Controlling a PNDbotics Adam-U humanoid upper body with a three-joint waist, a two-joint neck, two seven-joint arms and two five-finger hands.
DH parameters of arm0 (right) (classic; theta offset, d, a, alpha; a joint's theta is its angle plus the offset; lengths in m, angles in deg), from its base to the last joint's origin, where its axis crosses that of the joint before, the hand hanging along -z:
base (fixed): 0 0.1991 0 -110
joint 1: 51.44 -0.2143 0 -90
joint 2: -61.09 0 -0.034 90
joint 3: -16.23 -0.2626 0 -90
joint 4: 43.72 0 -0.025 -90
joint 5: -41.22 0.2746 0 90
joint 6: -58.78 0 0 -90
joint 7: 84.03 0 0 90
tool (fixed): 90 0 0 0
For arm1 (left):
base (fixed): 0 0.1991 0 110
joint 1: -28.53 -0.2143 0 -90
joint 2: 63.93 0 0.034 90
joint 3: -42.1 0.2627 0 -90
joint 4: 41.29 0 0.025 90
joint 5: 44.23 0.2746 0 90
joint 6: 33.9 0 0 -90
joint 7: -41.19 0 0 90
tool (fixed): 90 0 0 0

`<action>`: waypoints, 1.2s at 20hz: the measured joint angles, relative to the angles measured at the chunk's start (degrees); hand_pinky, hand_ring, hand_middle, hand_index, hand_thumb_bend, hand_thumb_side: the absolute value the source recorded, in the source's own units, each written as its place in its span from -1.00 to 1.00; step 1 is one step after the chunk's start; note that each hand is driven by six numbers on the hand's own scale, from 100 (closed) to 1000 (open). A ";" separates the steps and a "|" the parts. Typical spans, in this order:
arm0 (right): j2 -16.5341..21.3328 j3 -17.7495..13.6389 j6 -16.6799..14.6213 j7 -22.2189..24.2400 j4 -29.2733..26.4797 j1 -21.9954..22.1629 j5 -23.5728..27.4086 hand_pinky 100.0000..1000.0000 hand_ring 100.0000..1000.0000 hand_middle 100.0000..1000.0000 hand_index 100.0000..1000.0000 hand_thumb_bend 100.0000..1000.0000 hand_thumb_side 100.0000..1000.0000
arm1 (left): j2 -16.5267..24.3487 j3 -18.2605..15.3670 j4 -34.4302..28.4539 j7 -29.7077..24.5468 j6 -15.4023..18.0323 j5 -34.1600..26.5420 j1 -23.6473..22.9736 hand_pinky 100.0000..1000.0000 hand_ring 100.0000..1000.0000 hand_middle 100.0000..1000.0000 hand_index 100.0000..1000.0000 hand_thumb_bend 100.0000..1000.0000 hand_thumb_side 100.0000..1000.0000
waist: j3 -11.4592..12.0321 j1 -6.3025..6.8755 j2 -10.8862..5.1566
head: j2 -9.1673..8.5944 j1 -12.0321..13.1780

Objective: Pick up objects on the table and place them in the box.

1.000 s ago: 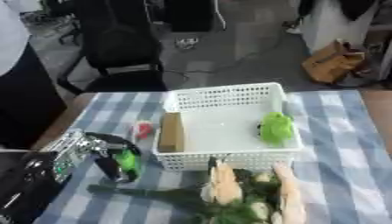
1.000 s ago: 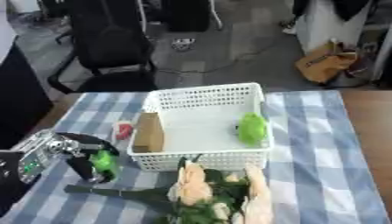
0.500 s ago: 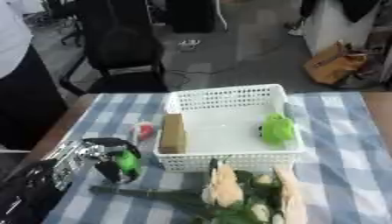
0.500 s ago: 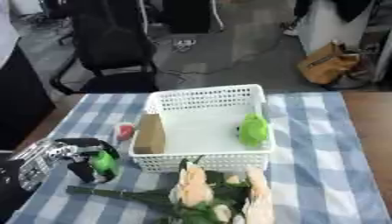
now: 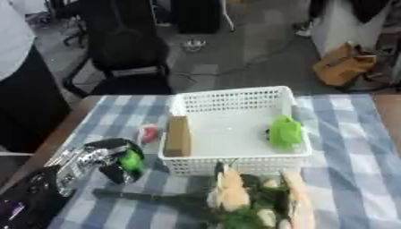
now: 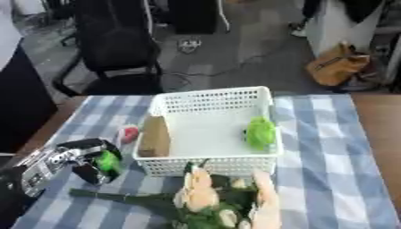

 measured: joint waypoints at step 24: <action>0.95 -0.18 0.97 -1.28 0.00 0.96 0.02 0.31 0.52 0.23 0.25 -1.00 0.94 | 3.63 -1.12 -10.19 -12.78 -3.91 -1.80 7.93 -1.00 -0.71 -0.42 -0.02 -0.62 -1.00 | 0.19 0.35 -0.56 | 0.89 -0.65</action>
